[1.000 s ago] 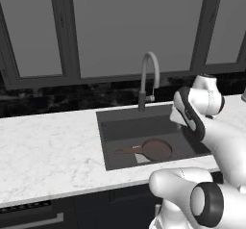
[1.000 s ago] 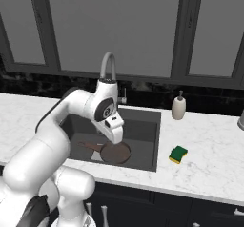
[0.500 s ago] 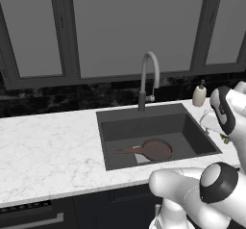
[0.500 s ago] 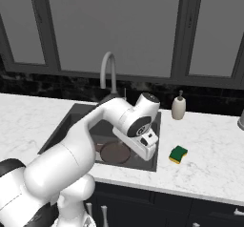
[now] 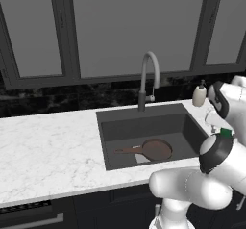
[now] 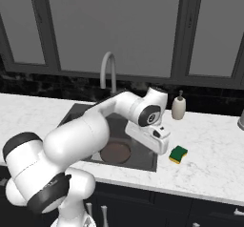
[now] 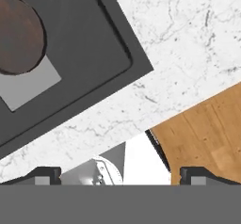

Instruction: Pick the pan and sponge and place them into the sink. Then turn on the water.

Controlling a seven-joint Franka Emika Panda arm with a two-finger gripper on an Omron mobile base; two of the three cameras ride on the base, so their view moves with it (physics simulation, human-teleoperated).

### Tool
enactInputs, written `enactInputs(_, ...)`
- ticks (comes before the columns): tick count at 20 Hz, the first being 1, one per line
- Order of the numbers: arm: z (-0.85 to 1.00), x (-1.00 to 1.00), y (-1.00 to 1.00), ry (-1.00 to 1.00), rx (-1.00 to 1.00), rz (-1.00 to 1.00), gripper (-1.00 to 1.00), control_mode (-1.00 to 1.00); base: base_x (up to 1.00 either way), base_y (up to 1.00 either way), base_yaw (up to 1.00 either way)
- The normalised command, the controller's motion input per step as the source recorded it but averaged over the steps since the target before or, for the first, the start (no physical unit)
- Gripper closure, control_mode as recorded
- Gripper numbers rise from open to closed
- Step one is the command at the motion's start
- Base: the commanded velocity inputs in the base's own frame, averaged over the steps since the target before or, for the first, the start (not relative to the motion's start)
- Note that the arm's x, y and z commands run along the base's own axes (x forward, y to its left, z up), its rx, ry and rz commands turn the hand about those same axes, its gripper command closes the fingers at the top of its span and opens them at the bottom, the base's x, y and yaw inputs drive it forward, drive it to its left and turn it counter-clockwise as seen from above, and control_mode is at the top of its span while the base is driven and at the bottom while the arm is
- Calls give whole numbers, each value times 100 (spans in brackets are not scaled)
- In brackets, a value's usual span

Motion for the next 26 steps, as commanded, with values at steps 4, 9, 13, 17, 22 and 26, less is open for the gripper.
enactInputs(4,-31,0,-40,-2,-9,0,-100,-100,0,0,0)
enactInputs(9,-24,0,-2,-3,-12,3,-100,-100,0,0,0)
enactInputs(13,-7,10,-28,0,-3,1,-100,-100,0,0,0)
enactInputs(17,-4,23,-56,0,-2,0,-100,-100,0,0,0)
enactInputs(22,-5,36,-47,0,0,3,-100,-100,0,0,0)
enactInputs(26,-12,39,-15,0,0,3,-100,-100,0,0,0)
